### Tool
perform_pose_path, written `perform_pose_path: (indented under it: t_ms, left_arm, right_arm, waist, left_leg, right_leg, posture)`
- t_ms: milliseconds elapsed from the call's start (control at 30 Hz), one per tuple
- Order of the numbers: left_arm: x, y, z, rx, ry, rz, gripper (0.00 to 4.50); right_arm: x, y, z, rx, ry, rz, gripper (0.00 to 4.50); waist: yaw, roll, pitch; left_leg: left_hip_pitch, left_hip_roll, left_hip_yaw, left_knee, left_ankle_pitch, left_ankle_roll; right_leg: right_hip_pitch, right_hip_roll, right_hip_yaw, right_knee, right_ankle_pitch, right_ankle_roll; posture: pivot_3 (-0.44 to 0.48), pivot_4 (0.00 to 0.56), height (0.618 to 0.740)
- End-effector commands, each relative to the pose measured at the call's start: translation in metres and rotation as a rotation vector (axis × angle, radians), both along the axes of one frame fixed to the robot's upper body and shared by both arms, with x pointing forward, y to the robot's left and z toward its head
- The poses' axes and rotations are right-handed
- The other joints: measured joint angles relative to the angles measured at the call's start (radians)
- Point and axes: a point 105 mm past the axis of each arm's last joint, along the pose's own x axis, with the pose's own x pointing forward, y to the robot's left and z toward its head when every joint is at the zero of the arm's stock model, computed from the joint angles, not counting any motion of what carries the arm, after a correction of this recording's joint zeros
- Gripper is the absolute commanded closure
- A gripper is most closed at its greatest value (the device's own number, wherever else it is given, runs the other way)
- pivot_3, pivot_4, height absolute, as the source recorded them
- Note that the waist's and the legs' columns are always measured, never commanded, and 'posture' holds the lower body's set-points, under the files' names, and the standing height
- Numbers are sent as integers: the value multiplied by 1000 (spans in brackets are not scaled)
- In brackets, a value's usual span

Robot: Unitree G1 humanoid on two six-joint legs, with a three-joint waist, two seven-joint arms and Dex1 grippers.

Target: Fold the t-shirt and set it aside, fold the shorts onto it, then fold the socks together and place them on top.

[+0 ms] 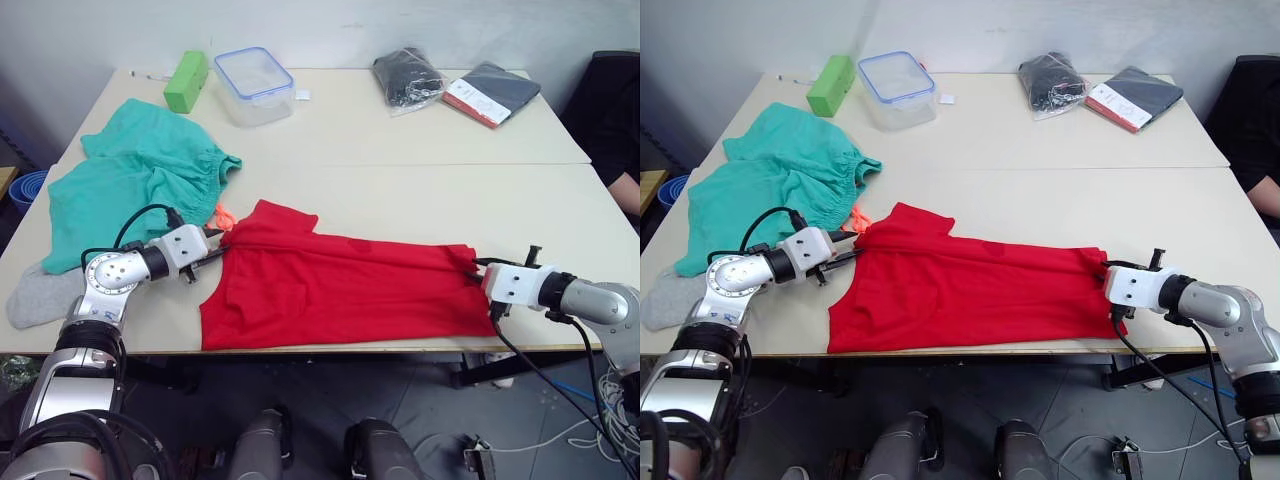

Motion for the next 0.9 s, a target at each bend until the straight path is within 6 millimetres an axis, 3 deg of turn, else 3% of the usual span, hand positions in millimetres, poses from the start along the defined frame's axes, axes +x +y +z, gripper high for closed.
perform_pose_path:
  t_ms: [33,100,133,200,300,433,600,900]
  left_arm:
    - [-11,9,28,-173,211,-3,1367]
    - [-19,7,42,-265,389,-15,744]
    - [-23,4,48,-282,472,-27,507]
    - [-22,-4,64,-336,570,-26,507]
    - [4,-15,83,-450,603,50,507]
    - [32,-30,75,-493,693,163,507]
    - [53,-54,61,-536,754,262,507]
    - [69,-70,38,-487,715,386,507]
  right_arm:
    - [-8,5,37,115,-31,4,1812]
    - [-15,13,52,207,12,5,1166]
    - [-19,18,59,251,43,9,1159]
    - [-27,33,74,354,90,29,1159]
    - [-37,61,97,534,155,60,1159]
    - [-50,93,109,577,205,124,1159]
    - [-55,110,113,605,219,137,1159]
    - [-68,120,109,594,222,131,1159]
  waist:
    - [0,0,0]
    - [1,0,0]
    - [0,0,0]
    - [2,0,0]
    - [15,0,0]
    - [26,0,0]
    - [27,-6,3]
    - [25,-7,4]
  left_leg:
    - [0,0,0,0,0,0]
    - [-1,0,-2,0,0,0]
    - [-1,0,-3,0,0,-1]
    - [0,0,-4,0,0,-1]
    - [2,0,-8,0,0,-1]
    - [3,-1,-10,0,0,0]
    - [-2,-1,-9,-1,0,0]
    - [-2,-1,-9,-1,0,-1]
  right_leg:
    - [1,0,0,0,0,0]
    - [0,1,0,0,0,0]
    - [0,2,0,0,0,0]
    - [2,2,0,-1,0,-1]
    - [8,3,-2,-4,-1,-1]
    - [11,3,-3,-7,-1,-1]
    - [7,3,-4,-8,-1,-1]
    - [6,2,-4,-8,-1,-1]
  posture:
    - [0,150,740]
    - [0,150,740]
    - [0,150,740]
    - [0,150,740]
    - [0,150,740]
    - [0,150,740]
    - [0,150,740]
    - [0,150,740]
